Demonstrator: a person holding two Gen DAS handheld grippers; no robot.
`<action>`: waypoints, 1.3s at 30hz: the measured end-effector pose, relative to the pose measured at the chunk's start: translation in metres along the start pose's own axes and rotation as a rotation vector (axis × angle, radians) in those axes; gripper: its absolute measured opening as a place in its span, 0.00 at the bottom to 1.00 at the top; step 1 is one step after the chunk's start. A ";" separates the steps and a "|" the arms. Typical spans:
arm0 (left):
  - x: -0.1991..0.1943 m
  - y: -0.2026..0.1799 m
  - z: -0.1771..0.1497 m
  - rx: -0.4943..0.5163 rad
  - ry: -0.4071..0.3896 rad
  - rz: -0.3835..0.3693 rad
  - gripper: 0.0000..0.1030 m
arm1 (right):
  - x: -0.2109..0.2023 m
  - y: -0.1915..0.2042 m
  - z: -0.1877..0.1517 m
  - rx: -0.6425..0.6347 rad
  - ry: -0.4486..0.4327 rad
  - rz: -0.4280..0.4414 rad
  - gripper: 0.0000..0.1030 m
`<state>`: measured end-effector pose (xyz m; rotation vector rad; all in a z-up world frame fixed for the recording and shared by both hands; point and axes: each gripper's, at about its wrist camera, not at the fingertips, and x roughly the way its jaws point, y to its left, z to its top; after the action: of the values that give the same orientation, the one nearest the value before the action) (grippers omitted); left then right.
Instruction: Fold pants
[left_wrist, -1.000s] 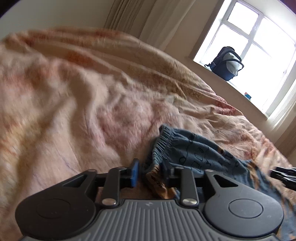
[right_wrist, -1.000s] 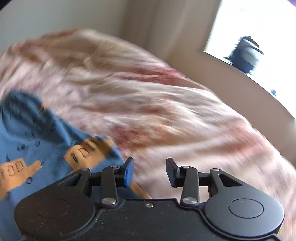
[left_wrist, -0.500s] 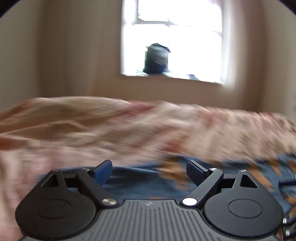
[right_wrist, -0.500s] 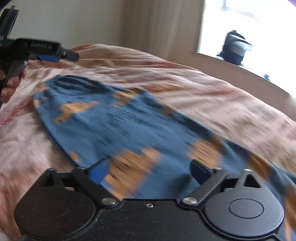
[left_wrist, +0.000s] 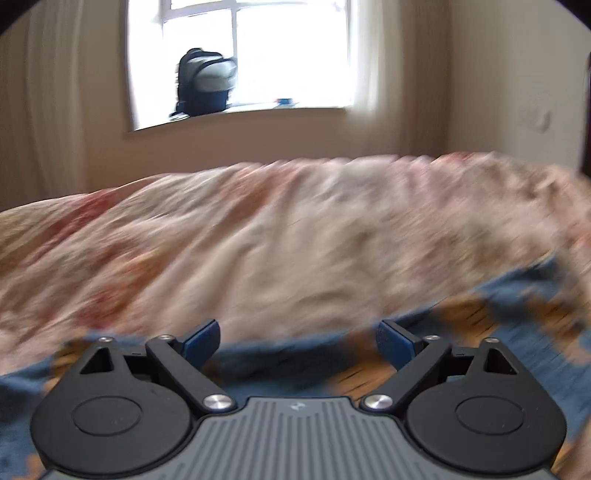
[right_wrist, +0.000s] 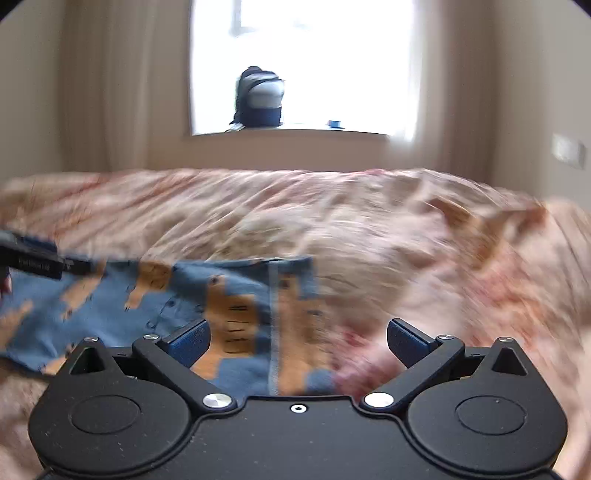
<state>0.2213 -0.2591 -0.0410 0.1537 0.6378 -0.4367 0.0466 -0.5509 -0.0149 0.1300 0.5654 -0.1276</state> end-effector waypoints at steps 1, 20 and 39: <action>0.003 -0.010 0.006 0.011 -0.014 -0.050 0.94 | -0.004 -0.007 -0.004 0.059 -0.001 0.013 0.98; 0.103 -0.137 0.036 0.182 0.072 -0.287 1.00 | -0.012 -0.029 -0.026 0.441 0.111 0.258 0.93; 0.069 -0.150 0.089 0.031 0.347 -0.442 0.93 | 0.004 -0.046 -0.041 0.921 0.016 0.115 0.18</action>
<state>0.2533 -0.4418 -0.0125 0.1184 1.0125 -0.8570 0.0213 -0.5899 -0.0558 1.0570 0.4773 -0.2688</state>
